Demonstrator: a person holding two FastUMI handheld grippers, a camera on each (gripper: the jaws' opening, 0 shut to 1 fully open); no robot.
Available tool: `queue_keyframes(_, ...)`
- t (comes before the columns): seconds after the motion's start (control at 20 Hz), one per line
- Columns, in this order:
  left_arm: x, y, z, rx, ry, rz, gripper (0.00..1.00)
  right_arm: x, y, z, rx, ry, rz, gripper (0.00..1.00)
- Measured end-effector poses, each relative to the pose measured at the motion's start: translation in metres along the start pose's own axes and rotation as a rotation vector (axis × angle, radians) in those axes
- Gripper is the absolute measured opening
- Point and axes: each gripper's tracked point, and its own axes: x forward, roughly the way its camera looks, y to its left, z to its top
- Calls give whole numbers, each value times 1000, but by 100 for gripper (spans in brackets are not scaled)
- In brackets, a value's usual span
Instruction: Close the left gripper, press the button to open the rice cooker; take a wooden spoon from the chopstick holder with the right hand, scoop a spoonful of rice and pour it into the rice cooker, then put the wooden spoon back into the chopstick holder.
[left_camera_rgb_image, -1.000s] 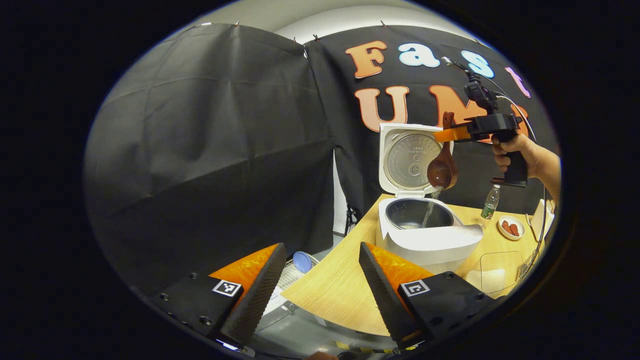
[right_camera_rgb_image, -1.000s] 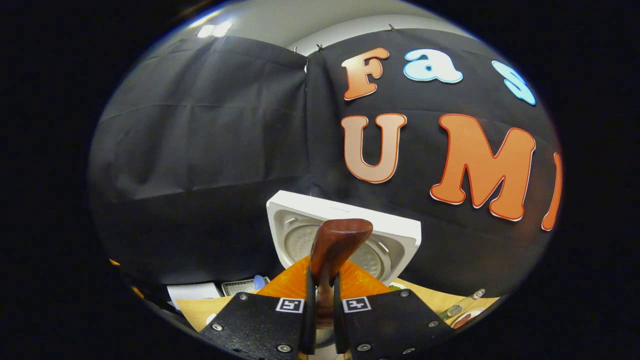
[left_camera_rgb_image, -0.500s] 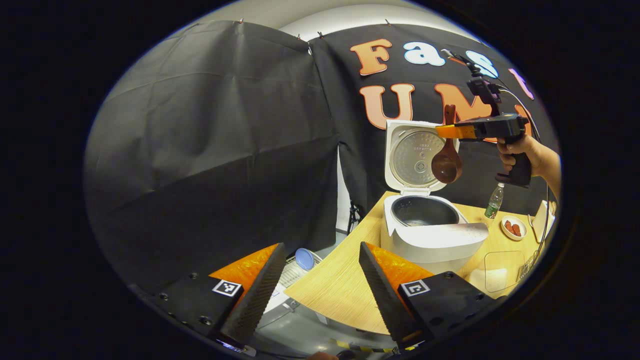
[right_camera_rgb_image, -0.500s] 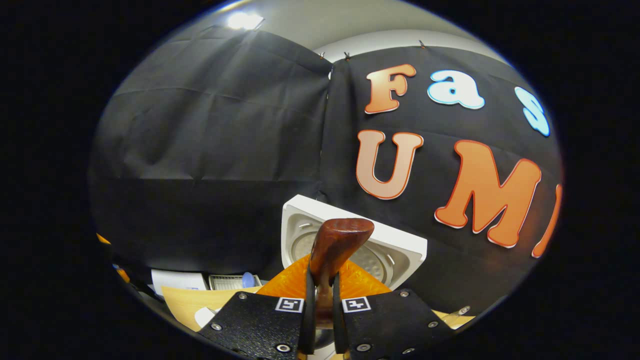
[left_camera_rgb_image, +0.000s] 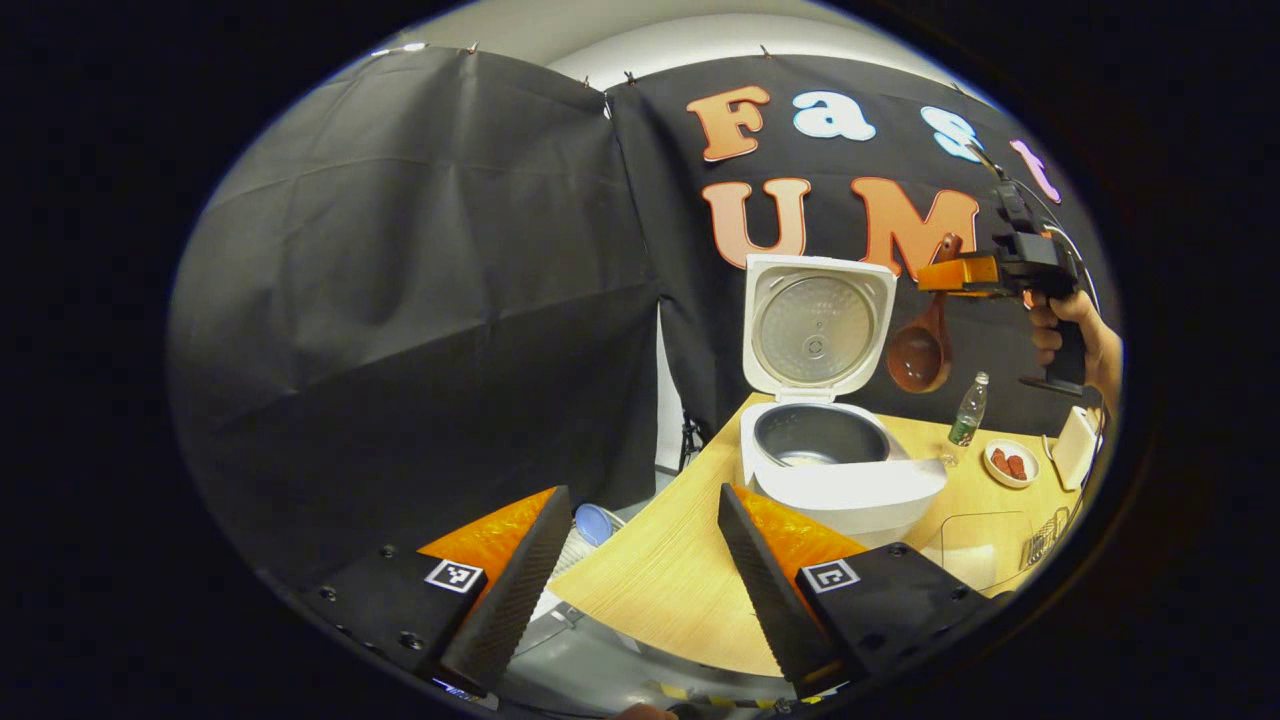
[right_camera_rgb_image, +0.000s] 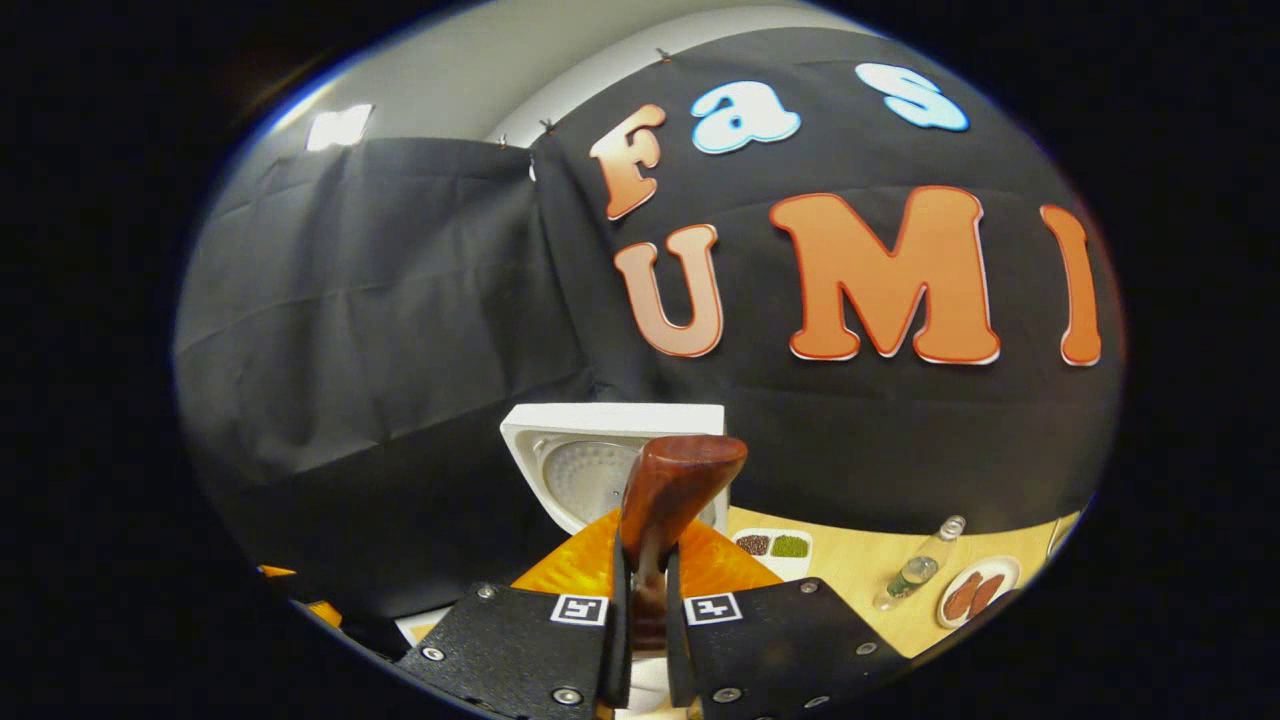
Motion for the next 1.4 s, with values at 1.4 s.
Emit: queue_keyframes(1.4,-52,-187,44,71,-60,-210,99,-312,-283,-109,392,-24,-552,14)
